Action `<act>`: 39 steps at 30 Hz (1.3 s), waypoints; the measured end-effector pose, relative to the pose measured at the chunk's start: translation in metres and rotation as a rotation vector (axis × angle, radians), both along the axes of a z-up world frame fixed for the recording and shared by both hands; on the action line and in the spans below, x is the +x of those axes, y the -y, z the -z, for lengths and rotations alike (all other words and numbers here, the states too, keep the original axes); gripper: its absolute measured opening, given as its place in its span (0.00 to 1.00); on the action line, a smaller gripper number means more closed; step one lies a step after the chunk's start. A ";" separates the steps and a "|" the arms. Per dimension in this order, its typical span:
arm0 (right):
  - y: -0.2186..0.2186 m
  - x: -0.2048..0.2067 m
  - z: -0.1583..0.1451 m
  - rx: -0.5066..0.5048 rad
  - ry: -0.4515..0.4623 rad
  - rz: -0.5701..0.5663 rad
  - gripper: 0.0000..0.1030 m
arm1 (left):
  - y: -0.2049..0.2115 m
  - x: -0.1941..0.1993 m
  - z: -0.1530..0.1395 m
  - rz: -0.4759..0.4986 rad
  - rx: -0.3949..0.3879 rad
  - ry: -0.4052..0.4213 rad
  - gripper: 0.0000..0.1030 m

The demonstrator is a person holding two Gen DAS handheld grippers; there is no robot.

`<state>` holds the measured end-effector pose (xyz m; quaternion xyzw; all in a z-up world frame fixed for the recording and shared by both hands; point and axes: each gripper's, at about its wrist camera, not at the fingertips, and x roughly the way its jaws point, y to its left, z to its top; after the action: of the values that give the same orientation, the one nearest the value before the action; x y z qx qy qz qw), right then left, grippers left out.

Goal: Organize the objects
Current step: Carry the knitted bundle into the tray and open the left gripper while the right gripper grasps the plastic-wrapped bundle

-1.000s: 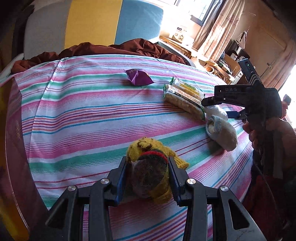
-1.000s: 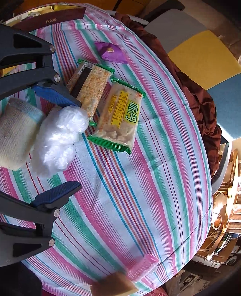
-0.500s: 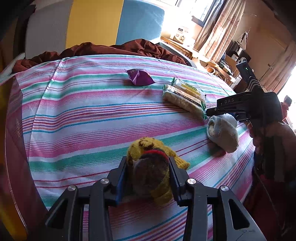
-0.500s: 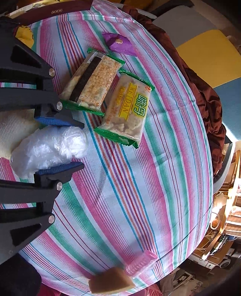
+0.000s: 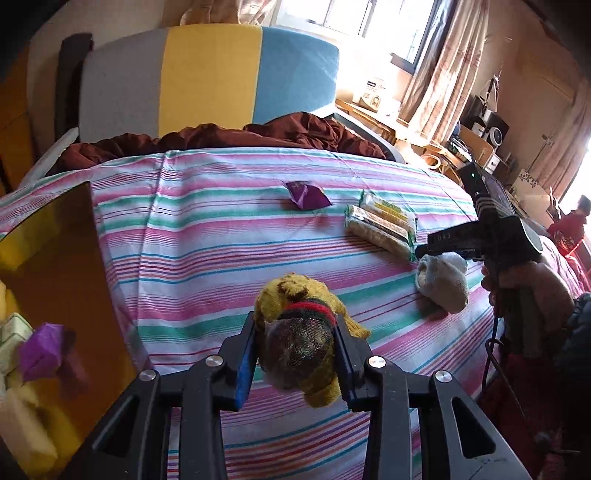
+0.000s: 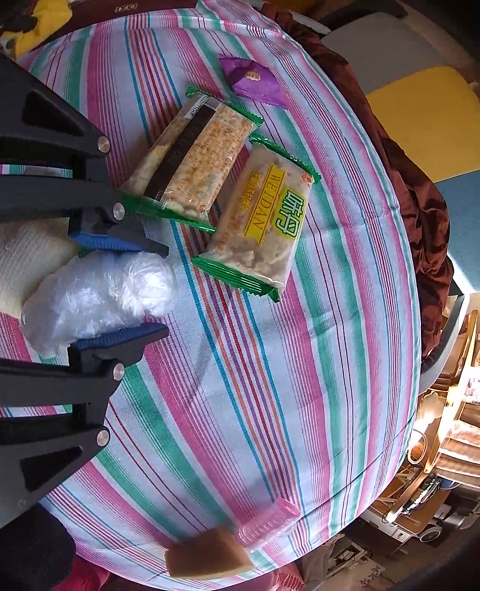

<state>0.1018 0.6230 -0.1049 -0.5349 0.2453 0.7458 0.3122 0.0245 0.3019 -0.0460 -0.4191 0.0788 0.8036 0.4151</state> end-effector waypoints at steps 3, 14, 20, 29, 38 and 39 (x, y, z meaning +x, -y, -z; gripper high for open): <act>-0.002 0.001 0.000 -0.002 -0.001 0.003 0.35 | 0.025 -0.017 -0.012 -0.076 0.017 -0.017 0.36; -0.005 0.003 -0.002 0.008 0.014 -0.005 0.36 | 0.141 -0.096 -0.032 -0.388 0.002 -0.055 0.37; -0.009 0.005 -0.004 0.008 0.014 0.009 0.36 | 0.185 -0.131 -0.024 -0.490 -0.043 -0.034 0.37; -0.009 0.003 -0.007 0.050 0.043 -0.026 0.36 | 0.206 -0.184 -0.008 -0.540 -0.088 0.023 0.37; -0.012 0.004 -0.010 0.054 0.044 -0.028 0.36 | 0.201 -0.204 0.017 -0.574 -0.160 0.053 0.40; -0.013 0.003 -0.011 0.055 0.045 -0.029 0.36 | 0.201 -0.205 0.019 -0.576 -0.166 0.054 0.41</act>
<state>0.1051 0.6365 -0.0943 -0.5462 0.2098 0.7446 0.3212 -0.1800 0.1007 -0.0648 -0.4779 0.0111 0.8677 0.1361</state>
